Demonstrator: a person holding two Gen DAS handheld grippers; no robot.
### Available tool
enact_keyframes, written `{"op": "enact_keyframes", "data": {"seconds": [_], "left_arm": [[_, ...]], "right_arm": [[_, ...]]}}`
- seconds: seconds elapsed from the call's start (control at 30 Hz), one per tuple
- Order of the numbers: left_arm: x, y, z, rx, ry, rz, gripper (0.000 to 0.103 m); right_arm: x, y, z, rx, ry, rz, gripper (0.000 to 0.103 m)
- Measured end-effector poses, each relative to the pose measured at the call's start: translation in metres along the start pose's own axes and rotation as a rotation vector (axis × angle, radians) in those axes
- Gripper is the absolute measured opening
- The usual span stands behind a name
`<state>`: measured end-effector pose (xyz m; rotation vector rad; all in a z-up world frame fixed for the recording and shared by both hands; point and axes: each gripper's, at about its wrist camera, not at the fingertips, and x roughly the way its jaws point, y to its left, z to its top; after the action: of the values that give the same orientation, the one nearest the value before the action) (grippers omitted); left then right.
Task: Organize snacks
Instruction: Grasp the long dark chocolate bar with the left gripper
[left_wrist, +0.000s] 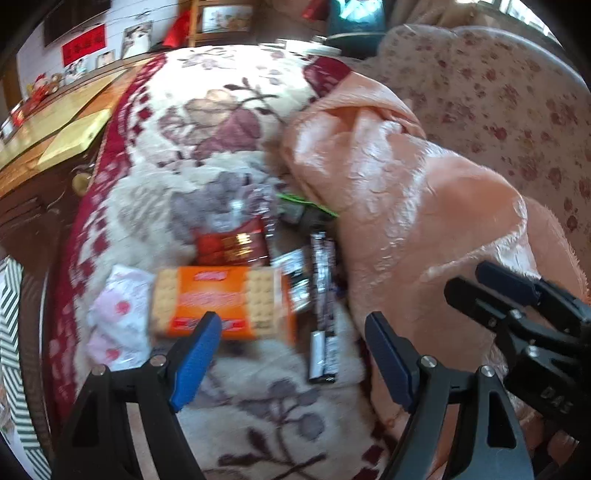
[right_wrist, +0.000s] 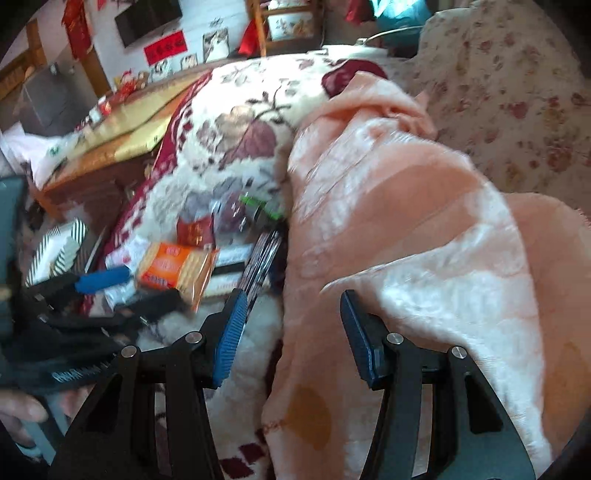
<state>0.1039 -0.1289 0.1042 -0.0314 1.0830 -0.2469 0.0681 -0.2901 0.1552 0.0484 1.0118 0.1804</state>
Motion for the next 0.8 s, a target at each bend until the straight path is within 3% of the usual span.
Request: {"op": "enact_keyframes", "data": {"seconds": [0.17, 0.43, 0.5, 0.53, 0.57, 0.8], "left_arm": [[0.027, -0.026, -0.002, 0.071, 0.049, -0.009, 0.081], [0.064, -0.040, 0.002, 0.123, 0.094, 0.053, 0.065], [0.066, -0.042, 0.005, 0.141, 0.091, 0.067, 0.048], [0.068, -0.042, 0.005, 0.154, 0.099, 0.069, 0.026], [0.072, -0.040, 0.004, 0.166, 0.122, 0.067, 0.016], [0.072, -0.032, -0.004, 0.184, 0.157, 0.004, 0.013]], "right_arm": [[-0.008, -0.013, 0.004, 0.037, -0.033, 0.015, 0.052], [-0.001, -0.021, 0.000, 0.065, -0.022, 0.036, 0.052], [0.001, -0.024, 0.000, 0.078, -0.022, 0.044, 0.052], [0.001, -0.025, 0.000, 0.084, -0.023, 0.047, 0.052], [0.002, -0.026, 0.000, 0.089, -0.022, 0.049, 0.052], [0.002, -0.028, -0.001, 0.099, -0.026, 0.060, 0.052]]}}
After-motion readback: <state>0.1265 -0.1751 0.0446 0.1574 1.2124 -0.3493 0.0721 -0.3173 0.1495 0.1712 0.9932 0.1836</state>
